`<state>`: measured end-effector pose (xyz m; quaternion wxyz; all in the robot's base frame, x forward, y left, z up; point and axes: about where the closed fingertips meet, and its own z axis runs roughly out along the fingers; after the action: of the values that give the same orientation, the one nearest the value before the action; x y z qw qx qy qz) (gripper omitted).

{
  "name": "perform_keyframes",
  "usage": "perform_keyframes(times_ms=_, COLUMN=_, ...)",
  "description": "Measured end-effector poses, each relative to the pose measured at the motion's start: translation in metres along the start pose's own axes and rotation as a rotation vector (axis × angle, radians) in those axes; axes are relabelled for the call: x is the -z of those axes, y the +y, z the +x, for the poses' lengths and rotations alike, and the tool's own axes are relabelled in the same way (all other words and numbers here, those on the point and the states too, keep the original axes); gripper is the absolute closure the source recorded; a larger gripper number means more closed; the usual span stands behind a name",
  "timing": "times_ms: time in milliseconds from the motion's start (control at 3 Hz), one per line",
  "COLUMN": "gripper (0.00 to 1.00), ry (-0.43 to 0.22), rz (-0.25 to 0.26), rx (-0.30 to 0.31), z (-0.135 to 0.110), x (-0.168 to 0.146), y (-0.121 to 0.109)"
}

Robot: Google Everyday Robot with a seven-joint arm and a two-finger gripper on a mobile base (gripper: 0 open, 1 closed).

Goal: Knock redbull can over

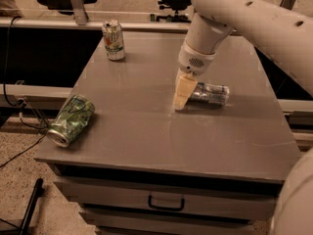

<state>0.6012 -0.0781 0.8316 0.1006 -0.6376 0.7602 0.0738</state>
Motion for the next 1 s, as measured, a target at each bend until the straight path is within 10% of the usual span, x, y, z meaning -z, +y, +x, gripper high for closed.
perform_keyframes(times_ms=1000, gripper=0.0, ry=-0.036, rz=0.015, rx=0.032, z=0.008, x=0.012, y=0.001)
